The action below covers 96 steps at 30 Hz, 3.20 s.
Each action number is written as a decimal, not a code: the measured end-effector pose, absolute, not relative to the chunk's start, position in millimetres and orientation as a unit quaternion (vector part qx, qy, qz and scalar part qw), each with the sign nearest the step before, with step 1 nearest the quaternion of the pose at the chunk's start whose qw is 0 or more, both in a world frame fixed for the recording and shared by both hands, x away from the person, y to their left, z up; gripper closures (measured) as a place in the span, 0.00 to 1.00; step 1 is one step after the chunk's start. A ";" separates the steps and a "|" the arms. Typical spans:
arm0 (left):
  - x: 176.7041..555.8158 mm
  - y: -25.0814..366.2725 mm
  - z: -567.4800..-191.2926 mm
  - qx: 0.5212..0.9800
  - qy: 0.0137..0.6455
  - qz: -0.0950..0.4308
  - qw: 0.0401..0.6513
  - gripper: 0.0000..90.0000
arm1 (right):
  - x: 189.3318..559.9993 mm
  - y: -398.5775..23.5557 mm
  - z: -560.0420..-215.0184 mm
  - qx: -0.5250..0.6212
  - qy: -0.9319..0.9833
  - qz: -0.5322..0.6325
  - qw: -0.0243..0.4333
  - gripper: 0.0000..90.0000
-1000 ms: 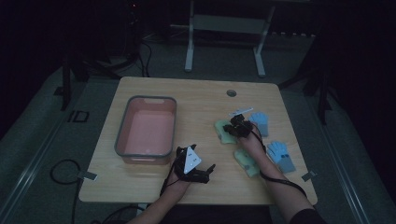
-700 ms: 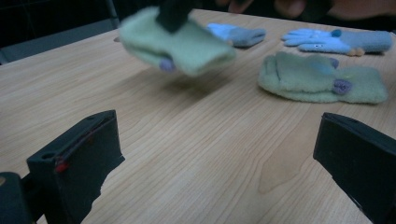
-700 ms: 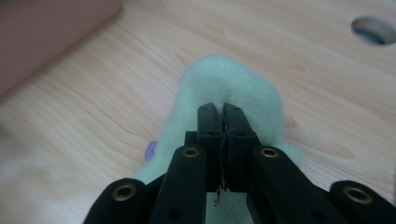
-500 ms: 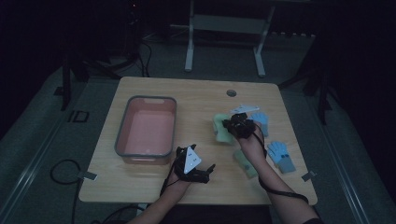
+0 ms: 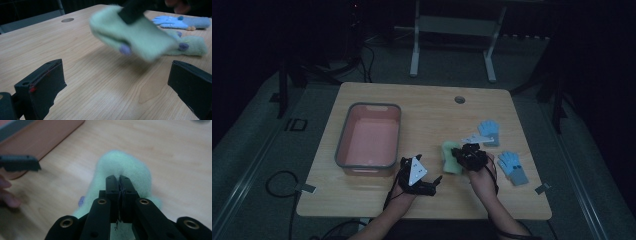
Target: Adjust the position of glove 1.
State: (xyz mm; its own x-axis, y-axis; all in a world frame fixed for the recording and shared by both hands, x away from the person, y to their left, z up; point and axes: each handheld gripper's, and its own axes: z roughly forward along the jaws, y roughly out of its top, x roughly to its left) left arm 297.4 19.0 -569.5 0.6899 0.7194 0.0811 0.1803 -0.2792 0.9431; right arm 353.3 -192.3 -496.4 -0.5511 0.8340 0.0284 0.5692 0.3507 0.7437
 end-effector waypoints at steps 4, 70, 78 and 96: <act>297.6 19.2 -569.5 0.756 0.297 0.258 0.522 0.01 | 348.6 -189.1 -513.2 0.437 0.810 0.347 0.181 0.97; 297.6 18.4 -569.5 0.758 0.297 0.259 0.520 0.01 | 344.1 -293.0 -542.9 0.396 0.848 0.320 0.145 0.95; 297.6 18.1 -569.5 0.758 0.297 0.259 0.519 0.01 | 336.2 -293.2 -505.5 0.455 0.797 0.351 0.184 0.97; 297.3 17.7 -569.5 0.759 0.296 0.260 0.519 0.01 | 340.8 -284.8 -498.5 0.543 0.730 0.335 0.244 0.97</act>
State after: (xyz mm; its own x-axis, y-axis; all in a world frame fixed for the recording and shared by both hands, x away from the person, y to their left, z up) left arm 297.3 17.7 -569.5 0.6900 0.7185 0.0876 0.1784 -0.2861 0.9414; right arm 340.8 -284.8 -498.5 -0.2904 0.9569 0.0076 0.6306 0.1854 0.7536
